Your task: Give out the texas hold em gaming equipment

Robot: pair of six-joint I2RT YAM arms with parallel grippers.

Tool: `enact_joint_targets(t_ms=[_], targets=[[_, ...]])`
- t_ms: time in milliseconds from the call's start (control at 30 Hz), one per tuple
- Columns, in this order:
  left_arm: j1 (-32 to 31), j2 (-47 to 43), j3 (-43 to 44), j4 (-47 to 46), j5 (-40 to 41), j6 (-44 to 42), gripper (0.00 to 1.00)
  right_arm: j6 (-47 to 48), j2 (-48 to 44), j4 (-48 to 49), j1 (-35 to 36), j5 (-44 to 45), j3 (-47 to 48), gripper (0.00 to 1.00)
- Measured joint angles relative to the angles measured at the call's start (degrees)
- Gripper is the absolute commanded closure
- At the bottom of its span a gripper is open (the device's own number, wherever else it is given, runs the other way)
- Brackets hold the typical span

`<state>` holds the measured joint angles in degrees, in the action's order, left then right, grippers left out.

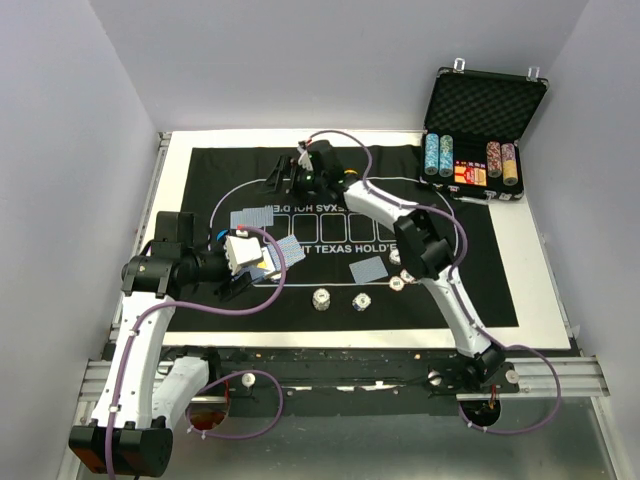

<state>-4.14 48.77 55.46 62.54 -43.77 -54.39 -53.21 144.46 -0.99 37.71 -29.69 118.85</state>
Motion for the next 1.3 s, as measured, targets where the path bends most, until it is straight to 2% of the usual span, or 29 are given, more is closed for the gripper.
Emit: enact_joint_targets(t_ms=[167, 333, 533, 633, 767, 1000, 1133, 1300], targets=[[0.00, 0.00, 0.00, -0.02, -0.02, 0.02, 0.53, 2.54, -4.98, -2.69, -2.19, -0.11, -1.07, 0.00], [0.00, 0.00, 0.00, 0.00, -0.02, 0.22, 0.53, 2.73, -5.33, -4.31, -2.84, -0.24, -1.14, 0.00], [0.00, 0.00, 0.00, -0.02, -0.02, 0.44, 0.53, 3.48, -9.29, -3.34, -2.60, -0.57, -14.60, 0.00], [0.00, 0.02, 0.00, -0.13, -0.02, 0.44, 0.53, 3.91, -15.65, -3.41, -2.93, -0.94, -24.72, 0.00], [0.00, 0.17, -0.24, -0.55, -0.02, 0.44, 0.53, 4.61, -28.68, -3.02, -5.27, -1.62, -35.06, 0.00], [0.00, 1.90, -0.26, -0.96, -0.11, 0.46, 0.53, 5.86, -49.81, 0.55, -8.07, -3.74, -43.91, 0.00], [0.00, 2.16, -0.26, -1.42, -0.17, 0.66, 0.53, 5.95, -54.36, 1.90, -7.52, -7.30, -48.30, 0.00], [0.00, 2.16, -0.26, -1.81, -0.20, 0.74, 0.53, 7.15, -54.60, 0.63, -5.66, -9.51, -51.28, 0.00]])
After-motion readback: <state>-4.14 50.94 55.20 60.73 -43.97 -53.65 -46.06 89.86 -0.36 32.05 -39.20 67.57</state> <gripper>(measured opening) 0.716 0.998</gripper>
